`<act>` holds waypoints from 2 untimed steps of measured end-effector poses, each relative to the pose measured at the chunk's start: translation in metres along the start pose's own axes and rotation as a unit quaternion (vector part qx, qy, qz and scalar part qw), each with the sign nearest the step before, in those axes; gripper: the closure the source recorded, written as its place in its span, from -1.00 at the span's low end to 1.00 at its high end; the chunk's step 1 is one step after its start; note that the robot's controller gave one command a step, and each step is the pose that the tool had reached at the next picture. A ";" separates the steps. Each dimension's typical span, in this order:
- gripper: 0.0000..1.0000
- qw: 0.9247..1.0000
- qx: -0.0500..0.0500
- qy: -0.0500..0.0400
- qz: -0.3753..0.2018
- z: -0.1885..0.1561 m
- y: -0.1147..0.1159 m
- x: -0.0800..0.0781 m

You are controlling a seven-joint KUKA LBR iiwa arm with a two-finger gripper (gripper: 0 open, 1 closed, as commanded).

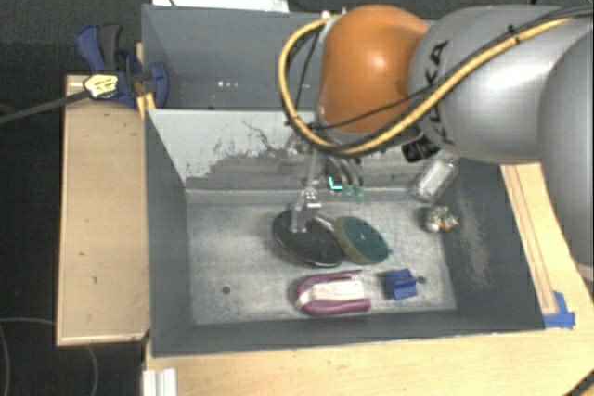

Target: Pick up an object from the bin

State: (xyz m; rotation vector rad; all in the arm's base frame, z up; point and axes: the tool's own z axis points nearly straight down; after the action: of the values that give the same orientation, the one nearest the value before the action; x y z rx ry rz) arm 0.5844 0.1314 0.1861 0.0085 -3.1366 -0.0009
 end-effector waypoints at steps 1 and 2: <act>-1.00 0.999 -0.002 -0.006 0.042 0.115 -0.015 0.012; -1.00 0.952 0.001 -0.011 -0.305 0.112 -0.077 0.037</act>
Offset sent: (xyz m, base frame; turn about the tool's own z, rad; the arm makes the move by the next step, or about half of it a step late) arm -0.0139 -0.0159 -0.1161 0.0862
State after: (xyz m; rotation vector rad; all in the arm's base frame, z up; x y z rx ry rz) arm 0.5473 0.0545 0.0746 0.9710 -3.0071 0.0001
